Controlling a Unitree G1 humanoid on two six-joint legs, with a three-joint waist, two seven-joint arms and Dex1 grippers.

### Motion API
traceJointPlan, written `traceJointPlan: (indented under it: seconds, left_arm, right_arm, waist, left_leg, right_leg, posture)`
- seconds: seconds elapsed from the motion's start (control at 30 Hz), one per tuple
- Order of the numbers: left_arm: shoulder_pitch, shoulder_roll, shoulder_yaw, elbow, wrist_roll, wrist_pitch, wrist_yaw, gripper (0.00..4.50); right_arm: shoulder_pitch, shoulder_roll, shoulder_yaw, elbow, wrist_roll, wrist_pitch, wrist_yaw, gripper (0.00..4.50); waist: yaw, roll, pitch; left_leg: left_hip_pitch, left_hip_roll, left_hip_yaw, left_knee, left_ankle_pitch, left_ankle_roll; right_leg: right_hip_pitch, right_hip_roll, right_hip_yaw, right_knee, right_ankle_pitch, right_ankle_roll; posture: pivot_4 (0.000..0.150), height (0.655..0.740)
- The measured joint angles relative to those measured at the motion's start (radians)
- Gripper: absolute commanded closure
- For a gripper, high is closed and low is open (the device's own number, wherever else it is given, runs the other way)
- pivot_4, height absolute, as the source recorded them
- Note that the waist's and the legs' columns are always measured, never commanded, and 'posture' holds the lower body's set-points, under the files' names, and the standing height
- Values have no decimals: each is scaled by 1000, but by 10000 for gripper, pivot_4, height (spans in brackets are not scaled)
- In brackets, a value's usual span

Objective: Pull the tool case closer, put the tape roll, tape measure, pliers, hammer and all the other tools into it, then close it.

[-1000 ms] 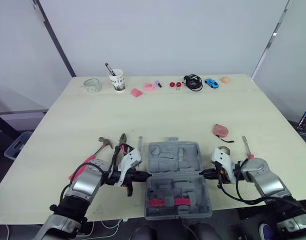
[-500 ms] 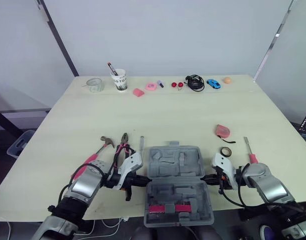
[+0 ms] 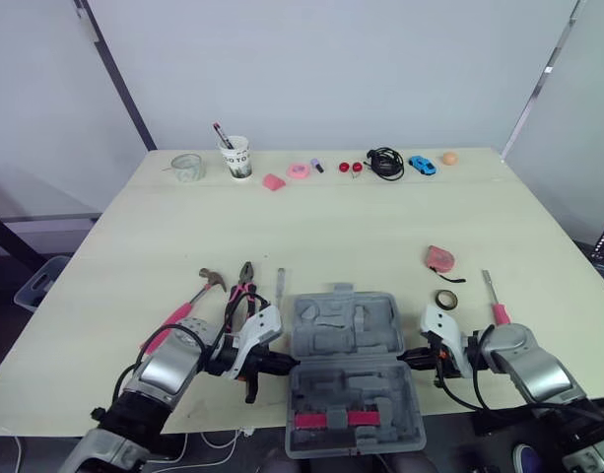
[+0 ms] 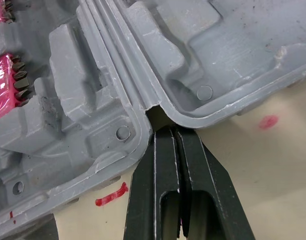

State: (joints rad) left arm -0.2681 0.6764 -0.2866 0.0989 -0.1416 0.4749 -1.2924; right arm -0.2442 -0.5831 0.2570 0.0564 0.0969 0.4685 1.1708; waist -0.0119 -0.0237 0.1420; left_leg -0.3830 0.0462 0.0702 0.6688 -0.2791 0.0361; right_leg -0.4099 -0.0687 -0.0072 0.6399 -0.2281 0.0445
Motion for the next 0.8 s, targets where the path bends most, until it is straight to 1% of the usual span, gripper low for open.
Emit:
traceJointPlan:
  seconds: [0.27,0.8]
  left_arm:
    - [-2,0,-2,0,1,0,-5,44933]
    - [-13,-32,4,44,-1,-29,11,44933]
  right_arm:
    - [0,-4,3,-1,6,3,0,44582]
    - [1,-21,8,-1,6,1,-2,44582]
  waist:
    - [1,0,0]
    - [12,0,-2]
  left_leg:
    - [0,0,0,0,0,0]
    - [0,0,0,1,0,0]
  right_leg:
    - [0,0,0,0,0,0]
    - [0,0,0,0,0,0]
  posture:
    - [1500,7400]
    - [1500,7400]
